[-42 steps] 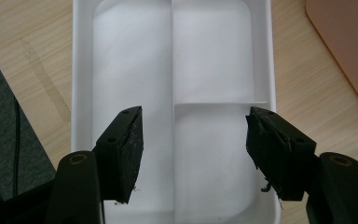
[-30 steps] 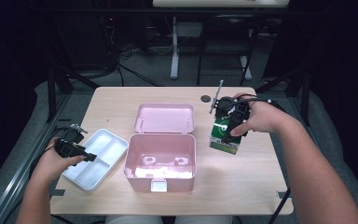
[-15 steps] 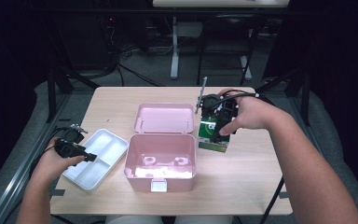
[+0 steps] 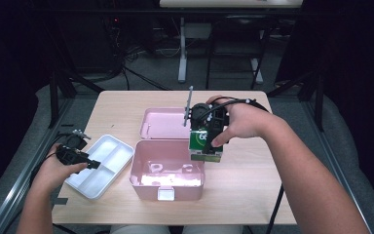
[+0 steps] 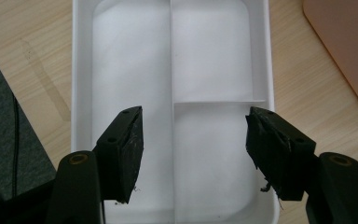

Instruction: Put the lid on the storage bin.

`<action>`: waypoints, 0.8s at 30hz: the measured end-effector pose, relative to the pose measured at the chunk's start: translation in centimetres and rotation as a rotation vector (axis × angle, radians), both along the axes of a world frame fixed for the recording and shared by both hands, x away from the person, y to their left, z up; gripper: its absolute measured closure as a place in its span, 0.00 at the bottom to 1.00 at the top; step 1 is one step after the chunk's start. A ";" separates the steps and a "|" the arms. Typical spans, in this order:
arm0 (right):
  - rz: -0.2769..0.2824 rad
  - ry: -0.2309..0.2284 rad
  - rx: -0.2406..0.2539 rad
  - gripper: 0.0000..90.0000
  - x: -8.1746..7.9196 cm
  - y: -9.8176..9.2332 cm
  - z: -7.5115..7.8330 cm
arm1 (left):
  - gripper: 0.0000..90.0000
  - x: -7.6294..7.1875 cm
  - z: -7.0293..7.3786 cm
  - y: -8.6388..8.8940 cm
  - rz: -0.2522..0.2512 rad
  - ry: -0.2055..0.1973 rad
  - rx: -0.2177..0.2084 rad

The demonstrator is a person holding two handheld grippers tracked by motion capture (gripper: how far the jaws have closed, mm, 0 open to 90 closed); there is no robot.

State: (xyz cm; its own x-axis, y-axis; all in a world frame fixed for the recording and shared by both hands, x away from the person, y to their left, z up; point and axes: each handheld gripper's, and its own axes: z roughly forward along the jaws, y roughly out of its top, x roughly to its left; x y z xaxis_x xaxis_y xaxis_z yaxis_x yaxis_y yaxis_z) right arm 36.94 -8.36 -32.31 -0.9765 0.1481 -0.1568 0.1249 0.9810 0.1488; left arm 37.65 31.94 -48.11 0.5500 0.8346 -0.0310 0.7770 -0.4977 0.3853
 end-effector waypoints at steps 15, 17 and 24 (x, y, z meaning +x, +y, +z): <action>0.082 0.013 0.010 0.18 -0.6 3.8 -0.6 | 0.41 0.0 -0.1 -0.1 -0.008 0.003 -0.006; 0.091 0.017 0.021 0.18 -0.7 4.3 -0.7 | 0.41 0.0 -0.1 -0.1 -0.008 0.004 -0.007; 0.105 0.025 0.015 0.18 -0.8 5.4 -1.4 | 0.41 0.0 -0.1 -0.2 -0.012 0.003 -0.010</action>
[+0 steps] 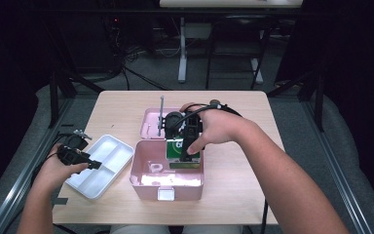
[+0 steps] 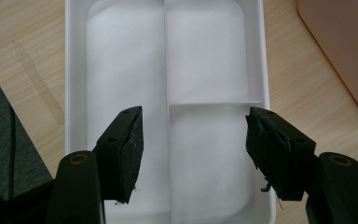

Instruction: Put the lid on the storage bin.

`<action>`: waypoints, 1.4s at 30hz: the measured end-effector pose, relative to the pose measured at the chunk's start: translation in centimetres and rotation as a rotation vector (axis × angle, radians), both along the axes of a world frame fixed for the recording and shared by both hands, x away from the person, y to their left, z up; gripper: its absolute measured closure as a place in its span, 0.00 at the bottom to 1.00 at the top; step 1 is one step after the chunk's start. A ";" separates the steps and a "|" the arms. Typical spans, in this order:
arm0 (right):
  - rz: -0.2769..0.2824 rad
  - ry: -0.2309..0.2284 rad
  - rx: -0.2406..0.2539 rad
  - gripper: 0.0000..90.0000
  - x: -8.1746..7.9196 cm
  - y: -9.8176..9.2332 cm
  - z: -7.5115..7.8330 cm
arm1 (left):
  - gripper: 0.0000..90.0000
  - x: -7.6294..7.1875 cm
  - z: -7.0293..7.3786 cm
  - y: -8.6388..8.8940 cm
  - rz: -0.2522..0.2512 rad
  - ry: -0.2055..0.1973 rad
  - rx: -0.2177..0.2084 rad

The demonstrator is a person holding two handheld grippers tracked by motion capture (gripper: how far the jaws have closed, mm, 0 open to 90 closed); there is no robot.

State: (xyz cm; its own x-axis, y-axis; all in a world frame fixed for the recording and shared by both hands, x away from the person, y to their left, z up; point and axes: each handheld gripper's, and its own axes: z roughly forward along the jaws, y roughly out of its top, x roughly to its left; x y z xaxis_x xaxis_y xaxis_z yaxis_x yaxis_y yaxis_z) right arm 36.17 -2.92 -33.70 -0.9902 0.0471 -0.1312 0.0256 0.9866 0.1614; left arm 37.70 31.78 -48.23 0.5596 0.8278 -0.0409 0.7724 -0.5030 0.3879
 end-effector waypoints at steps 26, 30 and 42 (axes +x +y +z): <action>-0.034 0.036 -0.008 0.18 1.1 0.3 -5.3 | 0.42 -0.2 0.5 0.5 0.006 -0.019 -0.020; -0.036 0.044 -0.017 0.18 1.4 0.2 -6.4 | 0.42 -0.2 0.6 0.5 0.002 -0.025 -0.019; -0.040 0.039 -0.019 0.17 1.8 -0.4 -8.6 | 0.42 -0.3 0.8 0.3 -0.001 -0.035 -0.023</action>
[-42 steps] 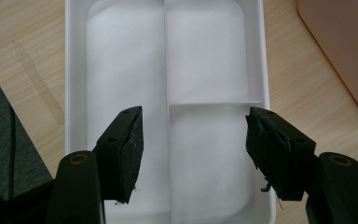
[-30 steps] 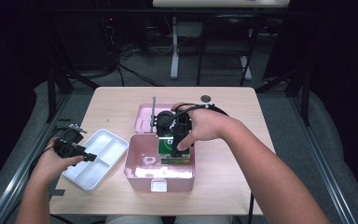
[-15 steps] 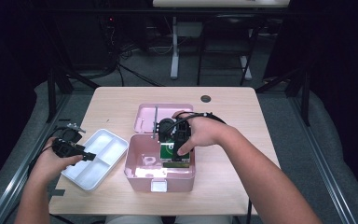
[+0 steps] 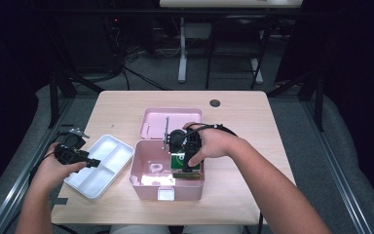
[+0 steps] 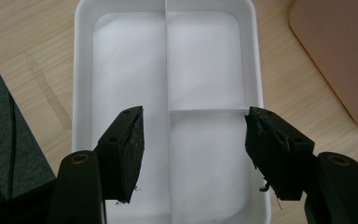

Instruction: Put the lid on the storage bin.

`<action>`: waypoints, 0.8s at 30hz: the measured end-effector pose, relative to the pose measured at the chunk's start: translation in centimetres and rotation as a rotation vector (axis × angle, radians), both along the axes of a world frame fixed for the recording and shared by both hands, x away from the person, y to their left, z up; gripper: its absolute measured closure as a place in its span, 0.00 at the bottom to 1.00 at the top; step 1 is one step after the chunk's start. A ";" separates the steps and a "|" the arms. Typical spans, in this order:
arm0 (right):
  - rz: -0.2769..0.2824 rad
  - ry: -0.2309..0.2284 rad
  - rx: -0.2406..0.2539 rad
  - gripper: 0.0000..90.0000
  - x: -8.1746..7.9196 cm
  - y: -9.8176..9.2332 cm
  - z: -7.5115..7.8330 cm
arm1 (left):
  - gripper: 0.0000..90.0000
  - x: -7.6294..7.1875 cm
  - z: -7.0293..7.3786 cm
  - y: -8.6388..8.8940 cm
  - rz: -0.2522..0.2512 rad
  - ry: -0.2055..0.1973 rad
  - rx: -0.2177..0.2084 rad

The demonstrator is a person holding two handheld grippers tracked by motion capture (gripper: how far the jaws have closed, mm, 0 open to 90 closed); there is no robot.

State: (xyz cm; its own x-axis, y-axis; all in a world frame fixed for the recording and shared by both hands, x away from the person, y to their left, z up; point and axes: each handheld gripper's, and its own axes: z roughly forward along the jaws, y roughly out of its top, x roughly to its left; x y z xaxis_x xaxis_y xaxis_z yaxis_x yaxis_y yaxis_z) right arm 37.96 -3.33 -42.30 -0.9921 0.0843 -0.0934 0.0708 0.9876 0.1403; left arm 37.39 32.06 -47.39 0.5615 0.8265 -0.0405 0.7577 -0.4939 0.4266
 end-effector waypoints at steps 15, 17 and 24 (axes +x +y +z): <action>-0.028 0.019 -0.003 0.17 0.8 -0.3 -2.8 | 0.42 0.1 -0.1 -0.1 -0.001 0.001 0.002; -0.028 0.021 -0.002 0.17 0.9 -0.4 -3.1 | 0.42 0.2 -0.3 -0.1 0.000 0.004 0.003; -0.037 0.024 0.002 0.17 1.0 -0.3 -3.9 | 0.42 0.2 -0.4 0.0 0.003 0.009 0.003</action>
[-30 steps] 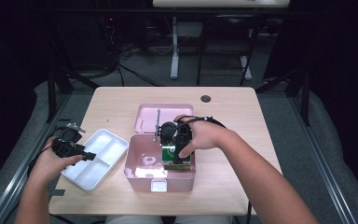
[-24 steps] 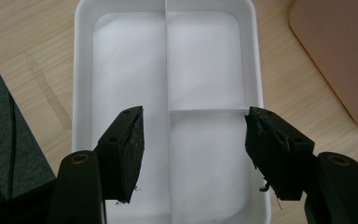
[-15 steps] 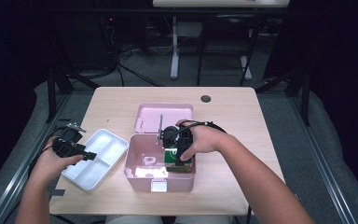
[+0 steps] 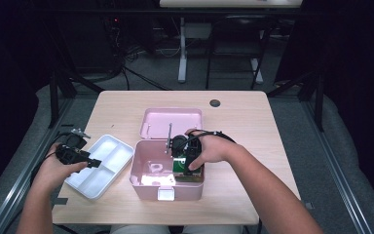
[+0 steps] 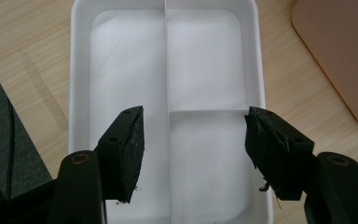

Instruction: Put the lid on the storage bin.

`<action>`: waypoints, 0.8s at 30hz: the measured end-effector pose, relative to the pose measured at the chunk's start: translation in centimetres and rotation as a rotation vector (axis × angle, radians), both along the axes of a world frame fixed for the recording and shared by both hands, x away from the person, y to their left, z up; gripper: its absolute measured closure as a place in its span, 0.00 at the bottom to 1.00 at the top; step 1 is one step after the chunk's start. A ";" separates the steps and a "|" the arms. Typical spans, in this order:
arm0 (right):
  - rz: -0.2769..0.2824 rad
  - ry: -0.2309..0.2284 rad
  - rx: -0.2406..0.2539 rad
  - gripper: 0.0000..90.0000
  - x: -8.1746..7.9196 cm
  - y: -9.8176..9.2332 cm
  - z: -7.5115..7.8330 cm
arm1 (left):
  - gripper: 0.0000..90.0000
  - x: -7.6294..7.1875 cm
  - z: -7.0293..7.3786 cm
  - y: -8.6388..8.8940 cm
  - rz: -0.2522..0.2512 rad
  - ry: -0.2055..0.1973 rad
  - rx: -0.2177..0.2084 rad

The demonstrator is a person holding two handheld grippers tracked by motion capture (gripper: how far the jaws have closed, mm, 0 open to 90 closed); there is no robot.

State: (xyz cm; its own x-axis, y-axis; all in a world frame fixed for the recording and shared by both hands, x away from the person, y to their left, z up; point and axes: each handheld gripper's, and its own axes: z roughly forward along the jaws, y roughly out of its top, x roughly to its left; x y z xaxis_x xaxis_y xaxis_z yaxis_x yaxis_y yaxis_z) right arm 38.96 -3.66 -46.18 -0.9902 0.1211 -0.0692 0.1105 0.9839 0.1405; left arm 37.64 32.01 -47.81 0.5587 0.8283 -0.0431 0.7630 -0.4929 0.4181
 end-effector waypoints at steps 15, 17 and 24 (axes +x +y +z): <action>0.005 -0.004 0.020 0.21 0.1 0.1 -0.4 | 0.42 0.1 -0.1 0.1 0.001 -0.001 0.002; 0.000 0.001 0.039 0.21 0.2 0.0 0.0 | 0.42 0.1 -0.1 0.1 0.002 0.000 0.001; -0.011 -0.001 0.033 0.21 -0.1 -0.4 0.4 | 0.42 0.0 -0.1 -0.2 -0.001 0.002 0.007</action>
State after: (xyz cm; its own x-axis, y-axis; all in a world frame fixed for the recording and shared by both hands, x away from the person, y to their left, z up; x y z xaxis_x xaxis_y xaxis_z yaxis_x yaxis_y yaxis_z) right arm 38.87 -4.02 -45.79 -0.9888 0.1340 -0.0658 0.1210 0.9775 0.1727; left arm 37.66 31.81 -47.95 0.5593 0.8281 -0.0381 0.7634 -0.4966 0.4131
